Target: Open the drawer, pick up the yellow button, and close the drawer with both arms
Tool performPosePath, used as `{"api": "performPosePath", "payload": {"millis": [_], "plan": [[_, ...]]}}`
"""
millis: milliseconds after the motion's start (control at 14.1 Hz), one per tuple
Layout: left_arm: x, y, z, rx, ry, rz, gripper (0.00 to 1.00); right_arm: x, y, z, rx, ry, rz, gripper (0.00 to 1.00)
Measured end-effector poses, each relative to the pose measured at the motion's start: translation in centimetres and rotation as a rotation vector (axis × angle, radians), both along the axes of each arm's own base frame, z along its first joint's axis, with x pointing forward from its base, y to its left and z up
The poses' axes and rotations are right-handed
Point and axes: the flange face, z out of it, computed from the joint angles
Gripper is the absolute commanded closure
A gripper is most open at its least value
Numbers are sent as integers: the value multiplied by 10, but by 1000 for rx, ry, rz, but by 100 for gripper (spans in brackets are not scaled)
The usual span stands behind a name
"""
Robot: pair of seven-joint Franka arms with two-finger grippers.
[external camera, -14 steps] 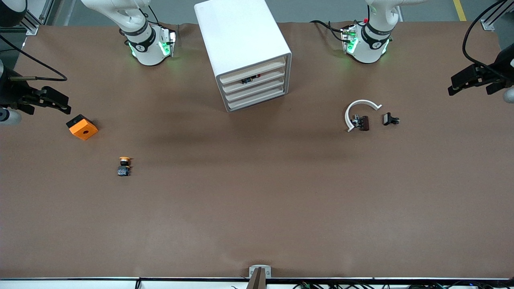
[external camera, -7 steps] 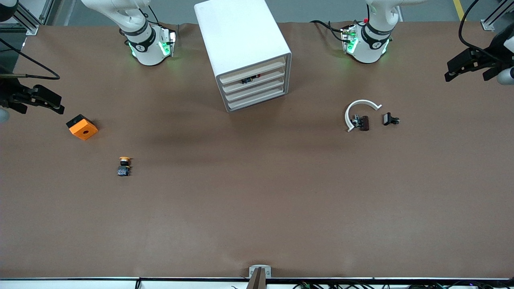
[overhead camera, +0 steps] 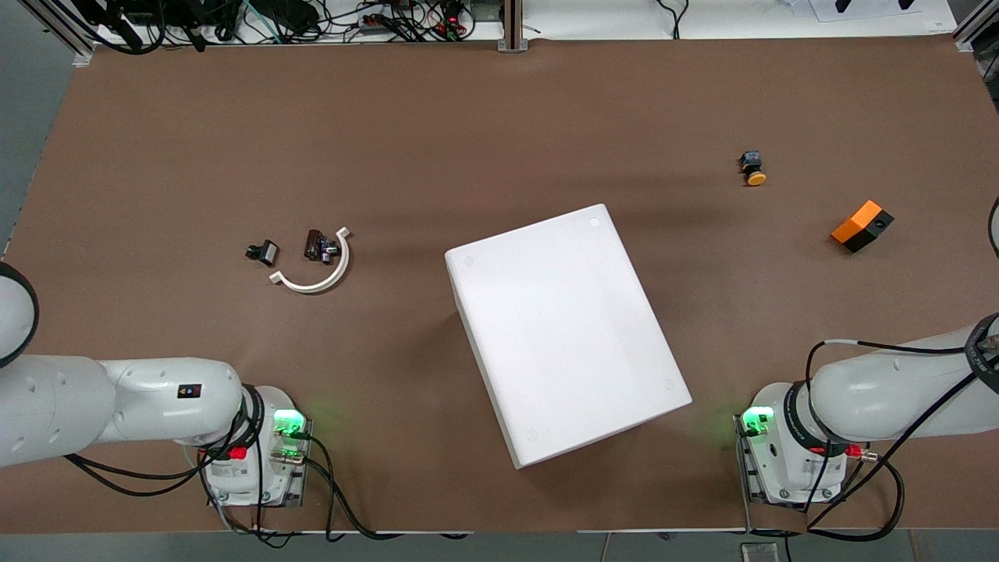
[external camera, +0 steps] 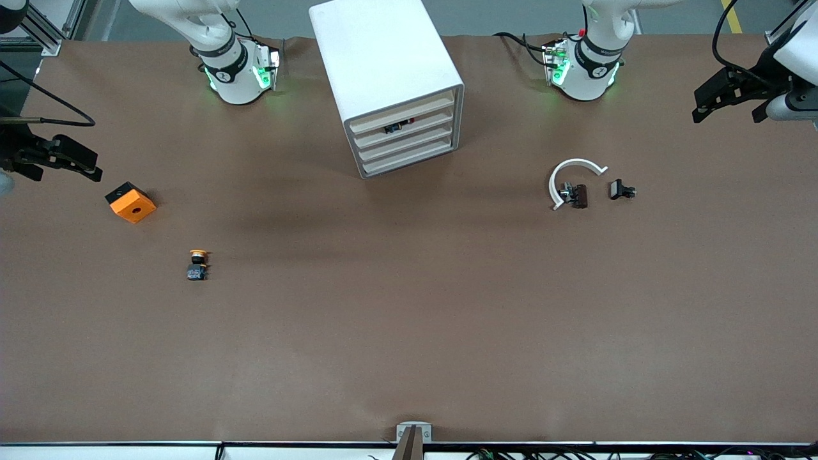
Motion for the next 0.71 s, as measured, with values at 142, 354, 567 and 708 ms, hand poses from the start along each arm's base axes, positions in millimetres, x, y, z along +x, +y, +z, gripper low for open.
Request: {"api": "performPosePath", "payload": {"millis": [142, 354, 567, 708], "plan": [[0, 0, 0, 0, -2, 0, 0, 0, 0, 0, 0, 0, 0, 0], [3, 0, -3, -1, -1, 1, 0, 0, 0, 0, 0, 1, 0, 0], [9, 2, -5, -2, -5, 3, 0, 0, 0, 0, 0, 1, 0, 0], [11, 1, -5, -3, -7, 1, 0, 0, 0, 0, 0, 1, 0, 0]]}}
